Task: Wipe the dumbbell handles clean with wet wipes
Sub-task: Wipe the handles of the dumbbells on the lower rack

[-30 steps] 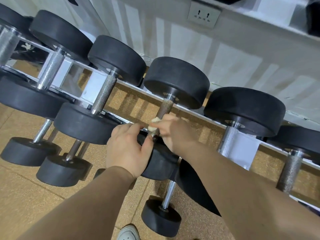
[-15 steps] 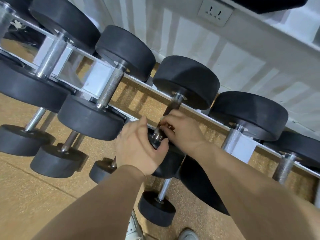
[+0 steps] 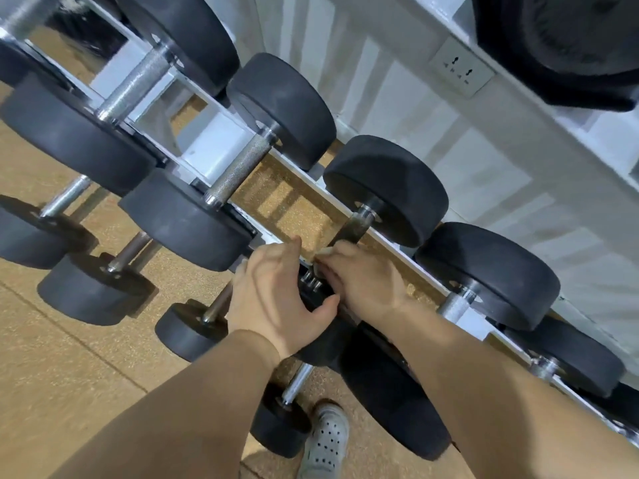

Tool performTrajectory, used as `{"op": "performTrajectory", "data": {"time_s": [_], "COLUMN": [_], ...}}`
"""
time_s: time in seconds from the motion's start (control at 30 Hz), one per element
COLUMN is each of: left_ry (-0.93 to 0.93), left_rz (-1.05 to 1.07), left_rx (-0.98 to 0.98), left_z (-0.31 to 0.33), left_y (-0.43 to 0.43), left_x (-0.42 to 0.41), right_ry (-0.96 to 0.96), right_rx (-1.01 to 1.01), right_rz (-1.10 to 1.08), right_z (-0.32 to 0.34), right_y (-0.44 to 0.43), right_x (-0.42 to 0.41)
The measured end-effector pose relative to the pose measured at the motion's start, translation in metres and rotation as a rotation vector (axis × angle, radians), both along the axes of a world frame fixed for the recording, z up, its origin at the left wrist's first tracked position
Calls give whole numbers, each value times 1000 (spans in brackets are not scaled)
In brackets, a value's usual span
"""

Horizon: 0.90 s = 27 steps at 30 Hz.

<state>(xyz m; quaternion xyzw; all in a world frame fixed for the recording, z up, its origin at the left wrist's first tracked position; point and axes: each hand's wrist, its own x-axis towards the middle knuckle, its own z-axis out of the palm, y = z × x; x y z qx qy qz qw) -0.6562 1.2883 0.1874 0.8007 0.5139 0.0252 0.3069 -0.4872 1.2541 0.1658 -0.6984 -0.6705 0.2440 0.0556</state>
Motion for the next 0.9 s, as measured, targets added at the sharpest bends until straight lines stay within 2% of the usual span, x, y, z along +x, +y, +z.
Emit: {"op": "performTrajectory", "data": {"time_s": [0.07, 0.1, 0.17, 0.23, 0.33, 0.4, 0.47, 0.5, 0.57, 0.6, 0.67, 0.73, 0.83, 0.9], "left_ry": [-4, 16, 64, 60, -4, -24, -36, -44, -55, -55, -49, -45, -63, -69], "left_rz": [11, 18, 28, 14, 25, 34, 34, 29, 18, 15, 9, 2, -3, -10], "left_rx": [12, 9, 1, -5, 5, 7, 19, 20, 12, 18, 35, 39, 26, 17], "left_z": [1, 3, 7, 7, 5, 3, 2, 1, 0, 0, 0, -1, -1, -1], "left_y": [-2, -2, -2, -2, -2, -2, -3, -3, -3, -3, -4, -3, -2, -1], "left_x": [0, 0, 1, 0, -2, -4, -5, -5, -6, -7, -7, -8, -10, -10], "right_ry": [-212, -246, -146, -88, 62, 35, -77, -131, -213, -224, -225, -180, -113, -223], "right_rx": [112, 127, 188, 199, 39, -20, 68, 143, 257, 268, 268, 258, 111, 137], "right_rz": [60, -26, -236, -274, -127, 26, 88, 36, -199, -322, -394, -251, 48, 91], "right_z": [1, 2, 4, 5, 8, 11, 10, 11, 11, 12, 10, 8, 12, 15], "right_y": [8, 12, 15, 8, -8, -12, -6, 0, 12, 17, 18, 11, 2, 11], "right_x": [11, 16, 20, 10, -7, -8, -2, 0, 5, 6, 3, -8, -17, -10]}}
